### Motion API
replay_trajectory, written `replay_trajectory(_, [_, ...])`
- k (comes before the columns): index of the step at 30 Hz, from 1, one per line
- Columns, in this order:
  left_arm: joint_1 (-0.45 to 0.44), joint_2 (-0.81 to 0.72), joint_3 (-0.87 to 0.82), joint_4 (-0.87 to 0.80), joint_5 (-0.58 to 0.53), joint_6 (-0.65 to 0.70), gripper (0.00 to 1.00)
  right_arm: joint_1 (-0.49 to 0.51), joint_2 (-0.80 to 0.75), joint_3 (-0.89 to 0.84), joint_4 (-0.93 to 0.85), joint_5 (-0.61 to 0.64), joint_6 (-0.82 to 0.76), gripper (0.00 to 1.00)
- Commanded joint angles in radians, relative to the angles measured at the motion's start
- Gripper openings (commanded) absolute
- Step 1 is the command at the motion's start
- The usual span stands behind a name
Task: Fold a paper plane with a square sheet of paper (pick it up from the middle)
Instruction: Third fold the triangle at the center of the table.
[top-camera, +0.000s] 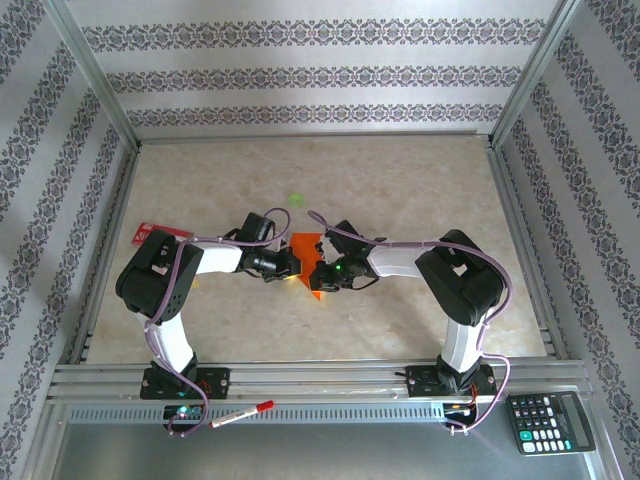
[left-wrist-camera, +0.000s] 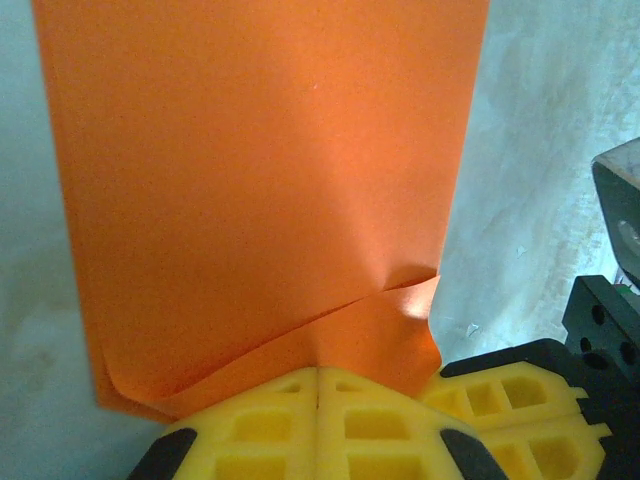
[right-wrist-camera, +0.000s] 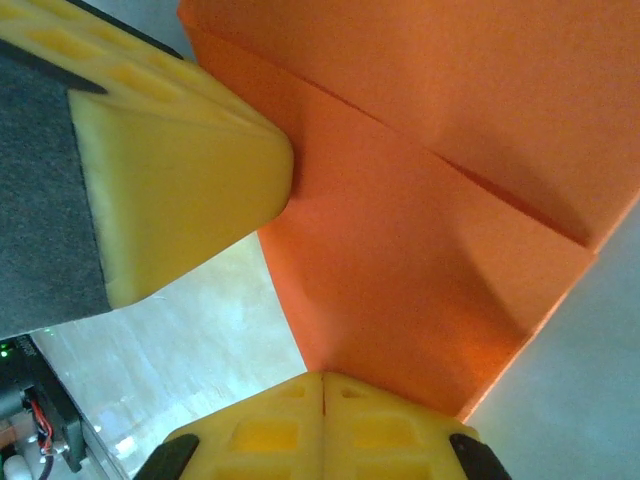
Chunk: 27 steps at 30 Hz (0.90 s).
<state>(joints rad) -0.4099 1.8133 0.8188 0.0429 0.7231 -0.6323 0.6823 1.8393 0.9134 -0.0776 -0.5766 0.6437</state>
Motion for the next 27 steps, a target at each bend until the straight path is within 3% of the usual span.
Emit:
replay_trajectory(1, [0.002,0.041,-0.005,-0.098,-0.115,0.005,0.07,-0.012,0.035,-0.039,-0.014,0.035,-0.028,0.00])
replay_trajectory(7, [0.002,-0.049,0.007,-0.050,-0.056,-0.064,0.19,-0.013,0.023,-0.080,-0.006,0.043,-0.027,0.00])
replay_trajectory(11, [-0.001,-0.132,-0.047,-0.013,-0.033,-0.120,0.22,-0.013,0.020,-0.096,0.001,0.046,-0.025,0.00])
replay_trajectory(13, [-0.010,-0.161,-0.075,-0.009,-0.034,-0.138,0.18,-0.015,0.017,-0.100,0.004,0.047,-0.024,0.00])
replay_trajectory(17, [-0.036,-0.166,-0.105,0.010,-0.017,-0.172,0.01,-0.014,0.017,-0.104,0.006,0.046,-0.023,0.00])
replay_trajectory(27, [-0.077,-0.081,-0.078,0.101,0.031,-0.233,0.00,-0.021,0.015,-0.110,0.005,0.049,-0.027,0.00])
